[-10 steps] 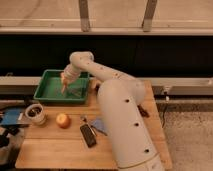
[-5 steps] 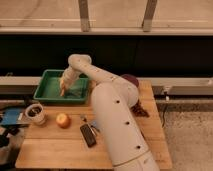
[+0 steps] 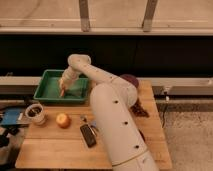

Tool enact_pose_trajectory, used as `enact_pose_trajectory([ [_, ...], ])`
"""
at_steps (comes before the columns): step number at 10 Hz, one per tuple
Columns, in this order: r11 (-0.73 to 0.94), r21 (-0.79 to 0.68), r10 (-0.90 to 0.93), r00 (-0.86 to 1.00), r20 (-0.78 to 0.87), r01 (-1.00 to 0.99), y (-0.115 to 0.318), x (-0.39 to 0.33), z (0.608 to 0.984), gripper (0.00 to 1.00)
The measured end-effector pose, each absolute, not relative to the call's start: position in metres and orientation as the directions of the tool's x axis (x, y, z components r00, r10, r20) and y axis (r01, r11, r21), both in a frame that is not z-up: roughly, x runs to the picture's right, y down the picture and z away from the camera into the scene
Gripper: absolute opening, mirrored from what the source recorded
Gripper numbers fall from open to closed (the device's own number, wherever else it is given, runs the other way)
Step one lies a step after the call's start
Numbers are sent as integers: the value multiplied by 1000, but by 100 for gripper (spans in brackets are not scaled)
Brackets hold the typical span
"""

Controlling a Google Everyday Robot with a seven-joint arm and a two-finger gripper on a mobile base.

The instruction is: Place pepper in tray

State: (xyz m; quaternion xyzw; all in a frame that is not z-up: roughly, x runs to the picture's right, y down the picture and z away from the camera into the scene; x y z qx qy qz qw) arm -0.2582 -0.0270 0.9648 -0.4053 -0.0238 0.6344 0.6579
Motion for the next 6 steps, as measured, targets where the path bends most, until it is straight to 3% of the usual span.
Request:
enact_pose_trajectory([
  [3, -130, -560, 859, 189, -476, -819, -29, -255, 964, 80],
  [6, -107, -527, 900, 143, -412, -843, -61, -234, 945, 80],
])
